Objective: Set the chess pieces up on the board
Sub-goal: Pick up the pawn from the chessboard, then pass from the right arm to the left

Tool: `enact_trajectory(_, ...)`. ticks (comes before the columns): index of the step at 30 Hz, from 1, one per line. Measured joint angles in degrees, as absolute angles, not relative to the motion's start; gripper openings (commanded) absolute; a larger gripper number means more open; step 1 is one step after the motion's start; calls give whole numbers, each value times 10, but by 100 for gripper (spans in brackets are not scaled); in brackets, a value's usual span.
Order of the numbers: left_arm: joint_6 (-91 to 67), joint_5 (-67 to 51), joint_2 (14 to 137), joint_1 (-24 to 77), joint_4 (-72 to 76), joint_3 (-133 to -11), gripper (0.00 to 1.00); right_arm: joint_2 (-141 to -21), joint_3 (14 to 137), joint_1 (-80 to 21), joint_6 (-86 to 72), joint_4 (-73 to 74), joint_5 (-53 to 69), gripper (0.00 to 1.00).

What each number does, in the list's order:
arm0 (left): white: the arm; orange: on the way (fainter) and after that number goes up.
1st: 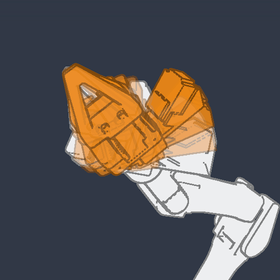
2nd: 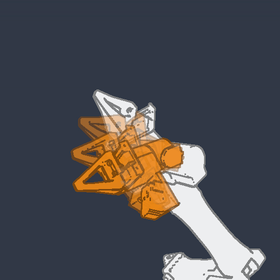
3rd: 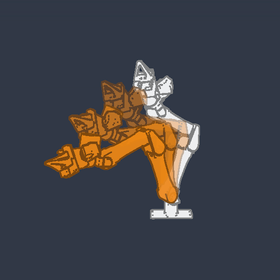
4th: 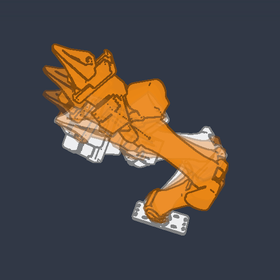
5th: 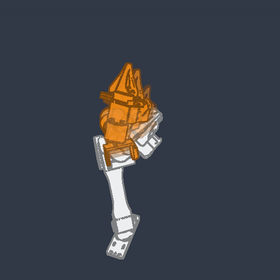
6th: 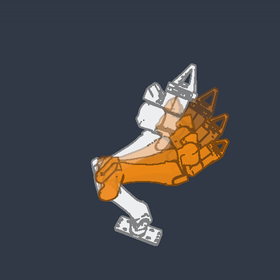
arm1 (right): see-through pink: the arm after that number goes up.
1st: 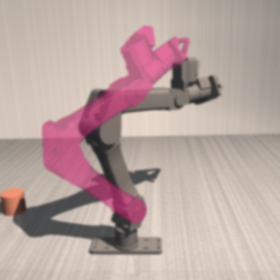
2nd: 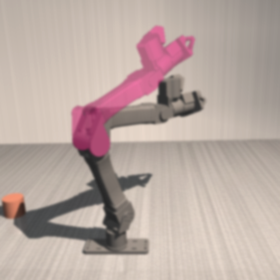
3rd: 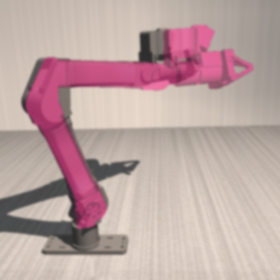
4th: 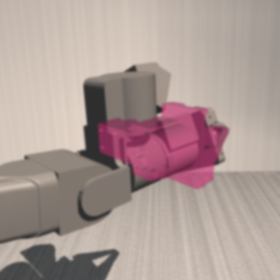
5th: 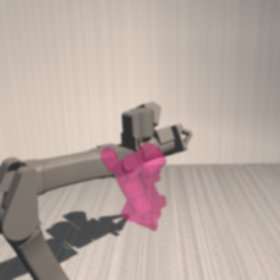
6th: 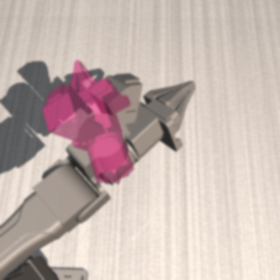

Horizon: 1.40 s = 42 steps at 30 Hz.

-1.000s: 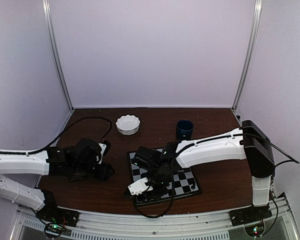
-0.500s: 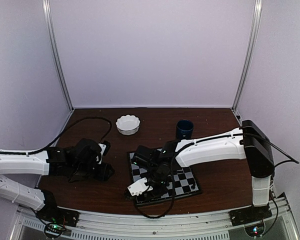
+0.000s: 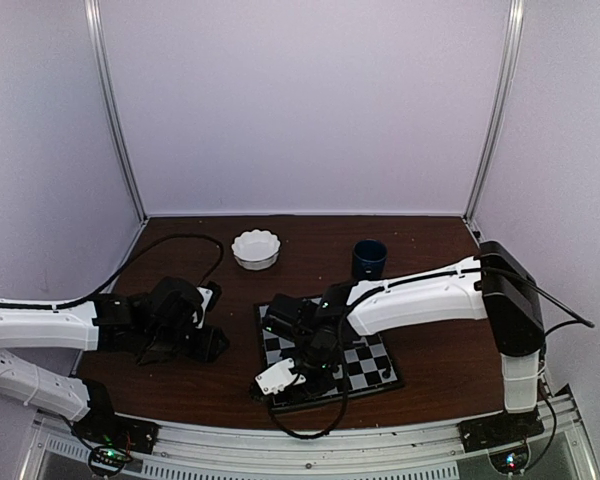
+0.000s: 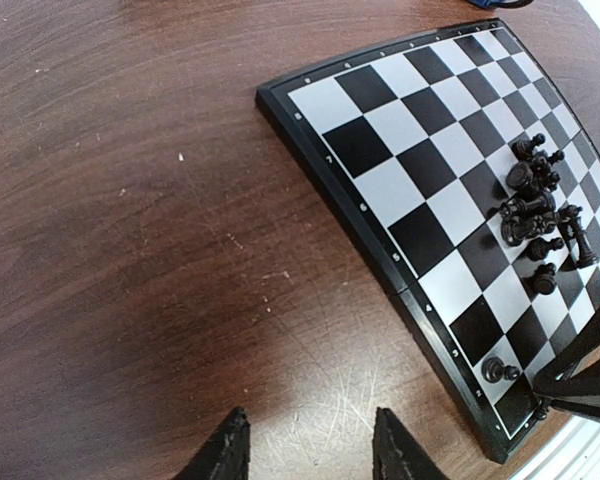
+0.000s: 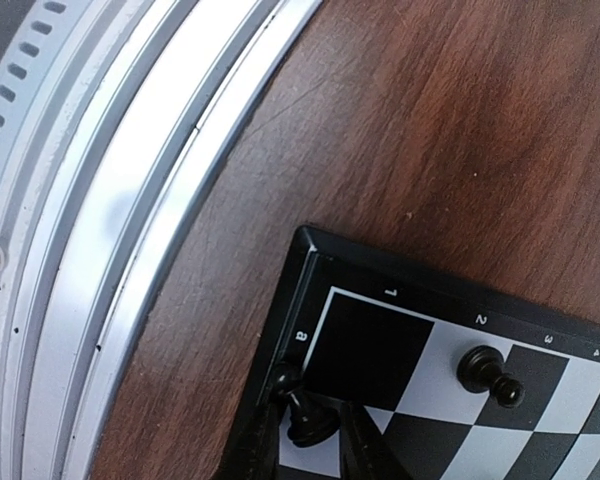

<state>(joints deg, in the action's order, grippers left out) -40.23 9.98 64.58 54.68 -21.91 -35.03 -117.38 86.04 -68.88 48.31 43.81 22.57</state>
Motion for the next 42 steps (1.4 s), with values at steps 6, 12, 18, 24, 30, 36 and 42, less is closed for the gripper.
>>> enact_trajectory(6,-402,99,645,547,-219,-350,43,-1174,861,-690,478,439,229,14)
enact_trajectory(12,-401,87,639,547,-217,-350,41,-1174,864,-678,455,448,250,12)
enact_trajectory(18,-380,76,617,552,-177,-356,40,-1117,861,-573,356,447,374,12)
enact_trajectory(24,-343,50,620,575,-87,-409,39,-993,824,-426,228,383,491,12)
enact_trajectory(30,-382,26,706,584,-22,-501,38,-964,789,-417,173,360,541,12)
enact_trajectory(36,-457,-21,779,587,28,-505,34,-955,763,-418,142,348,556,13)
enact_trajectory(42,-492,-77,811,589,48,-525,32,-937,763,-418,130,336,557,13)
